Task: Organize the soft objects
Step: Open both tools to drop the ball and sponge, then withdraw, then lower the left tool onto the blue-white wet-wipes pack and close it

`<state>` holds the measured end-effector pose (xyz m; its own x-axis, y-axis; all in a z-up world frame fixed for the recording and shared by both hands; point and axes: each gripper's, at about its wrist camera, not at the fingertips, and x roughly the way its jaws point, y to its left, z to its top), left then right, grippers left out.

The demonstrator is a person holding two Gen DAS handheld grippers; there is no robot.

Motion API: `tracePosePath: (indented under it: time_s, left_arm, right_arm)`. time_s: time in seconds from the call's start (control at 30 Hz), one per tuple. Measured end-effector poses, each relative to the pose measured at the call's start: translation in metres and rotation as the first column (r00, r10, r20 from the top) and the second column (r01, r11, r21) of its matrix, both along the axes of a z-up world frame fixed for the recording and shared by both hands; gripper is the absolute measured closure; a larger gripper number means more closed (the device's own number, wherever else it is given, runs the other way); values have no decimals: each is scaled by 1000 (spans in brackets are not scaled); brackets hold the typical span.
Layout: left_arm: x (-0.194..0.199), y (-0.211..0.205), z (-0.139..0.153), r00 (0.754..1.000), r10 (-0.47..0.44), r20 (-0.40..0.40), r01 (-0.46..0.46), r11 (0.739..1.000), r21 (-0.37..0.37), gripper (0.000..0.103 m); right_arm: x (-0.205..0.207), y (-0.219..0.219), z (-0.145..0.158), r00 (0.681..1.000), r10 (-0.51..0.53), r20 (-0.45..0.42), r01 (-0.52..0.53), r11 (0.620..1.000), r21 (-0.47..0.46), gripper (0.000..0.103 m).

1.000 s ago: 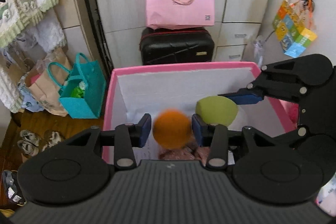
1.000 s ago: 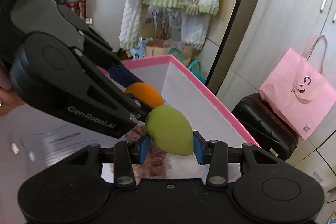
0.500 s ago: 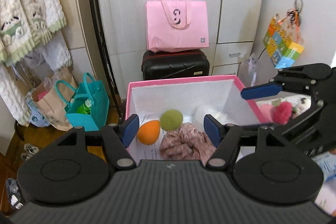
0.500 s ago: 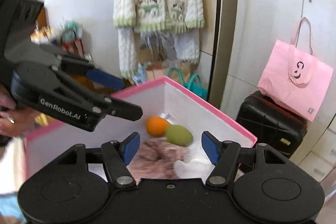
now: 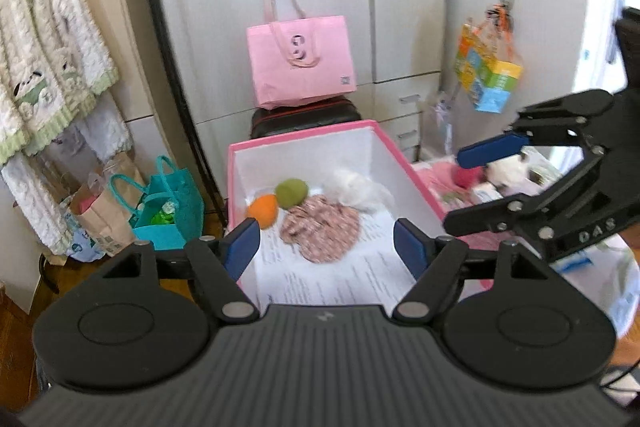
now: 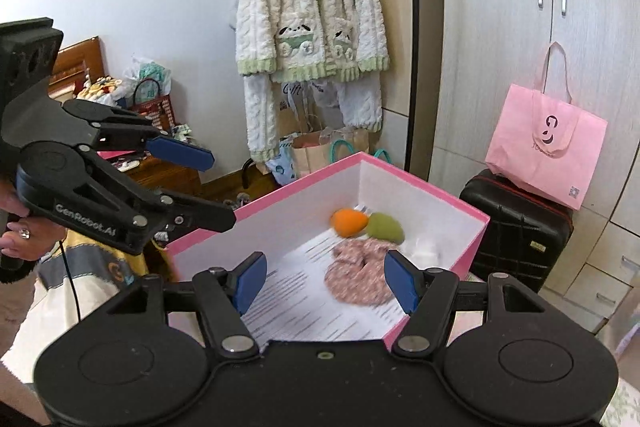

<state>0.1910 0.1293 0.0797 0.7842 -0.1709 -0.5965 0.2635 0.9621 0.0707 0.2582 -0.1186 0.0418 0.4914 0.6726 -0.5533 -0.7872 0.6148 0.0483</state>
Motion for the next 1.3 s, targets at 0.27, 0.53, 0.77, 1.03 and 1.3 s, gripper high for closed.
tracePosePath:
  time_s: [0.27, 0.53, 0.77, 1.03, 1.3]
  left_arm:
    - [-47, -17, 7, 997, -72, -39, 72, 997, 8, 27]
    - [-82, -36, 10, 994, -99, -41, 101, 994, 37, 25]
    - [-114, -65, 4, 981, -188, -42, 190, 980, 64, 24]
    - [-128, -107, -7, 955, -294, -46, 298, 950, 94, 23]
    - [-114, -152, -26, 916, -392, -86, 397, 916, 57, 23]
  right_arm:
    - [-44, -13, 8, 1000, -10, -19, 9, 1000, -20, 32]
    - [-80, -44, 16, 998, -56, 5, 56, 998, -27, 30]
    - [-111, -81, 13, 991, -131, 15, 131, 991, -22, 29]
    - [-145, -128, -5, 980, -198, 31, 198, 980, 1, 29]
    - [-163, -175, -35, 960, -277, 29, 277, 961, 22, 25]
